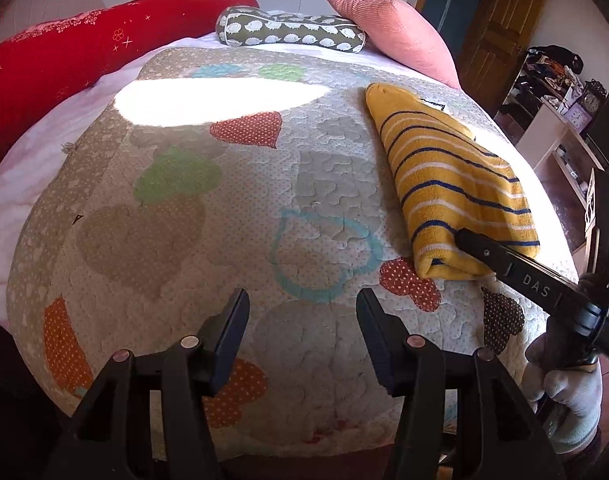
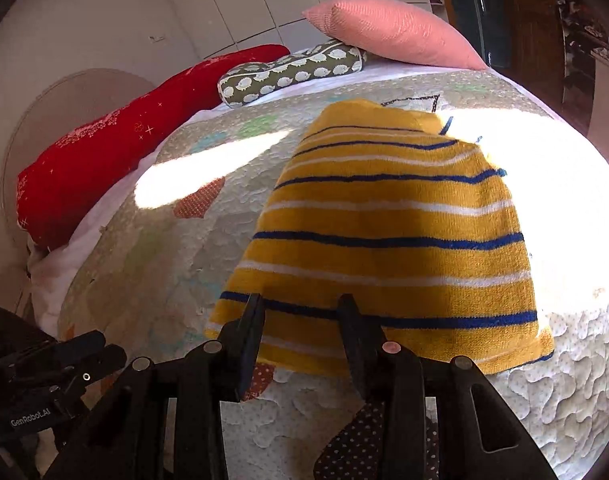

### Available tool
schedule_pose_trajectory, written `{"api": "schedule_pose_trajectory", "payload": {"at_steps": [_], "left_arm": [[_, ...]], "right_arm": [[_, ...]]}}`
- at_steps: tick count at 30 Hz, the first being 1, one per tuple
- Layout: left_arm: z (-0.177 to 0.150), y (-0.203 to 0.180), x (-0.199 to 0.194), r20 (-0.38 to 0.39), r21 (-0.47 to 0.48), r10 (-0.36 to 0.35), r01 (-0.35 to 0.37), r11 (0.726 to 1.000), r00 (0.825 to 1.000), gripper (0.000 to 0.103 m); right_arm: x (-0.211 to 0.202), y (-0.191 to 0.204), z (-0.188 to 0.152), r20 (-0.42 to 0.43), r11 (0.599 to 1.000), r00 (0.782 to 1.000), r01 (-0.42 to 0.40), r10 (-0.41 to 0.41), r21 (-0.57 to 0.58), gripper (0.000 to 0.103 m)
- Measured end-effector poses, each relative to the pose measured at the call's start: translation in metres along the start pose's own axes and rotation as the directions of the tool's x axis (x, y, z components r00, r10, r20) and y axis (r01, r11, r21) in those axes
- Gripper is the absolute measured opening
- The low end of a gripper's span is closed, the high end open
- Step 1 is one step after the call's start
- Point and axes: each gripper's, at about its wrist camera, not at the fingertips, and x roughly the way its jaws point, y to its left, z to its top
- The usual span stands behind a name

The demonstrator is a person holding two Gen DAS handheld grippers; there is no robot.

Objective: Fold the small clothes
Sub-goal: 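Move both grippers to the end of the folded strip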

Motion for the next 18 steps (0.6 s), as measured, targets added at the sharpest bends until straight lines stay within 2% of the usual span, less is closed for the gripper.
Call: {"api": "schedule_pose_trajectory", "payload": {"at_steps": [3,7,9,13,18], "left_arm": [[-0.003,-0.007,-0.003,0.019,0.037,0.013,-0.014,0.999,1.000,0.055],[-0.007,-0.017,-0.002,0.012,0.064,0.004,-0.005,0.998,1.000,0.055],[-0.009,-0.023,-0.002,0.012,0.082,0.006,-0.007,0.997,1.000,0.055],[-0.012,-0.034,-0.005,0.032,0.120,0.028,-0.032,0.992,0.999,0.055],[-0.015,-0.048,-0.007,0.034,0.156,0.033,-0.038,0.987,0.999,0.055]], "right_arm": [[-0.012,-0.024,-0.011,0.038,0.996,0.999,-0.023,0.020,0.083,0.039],[-0.036,-0.061,-0.025,0.059,0.976,0.998,-0.005,-0.008,0.217,0.039],[-0.044,-0.081,-0.031,0.036,0.955,0.995,0.080,-0.094,0.284,0.041],[-0.068,-0.116,-0.048,0.103,0.909,0.994,-0.006,-0.040,0.416,0.042],[-0.082,-0.120,-0.056,0.124,0.911,0.990,0.007,-0.064,0.413,0.043]]}}
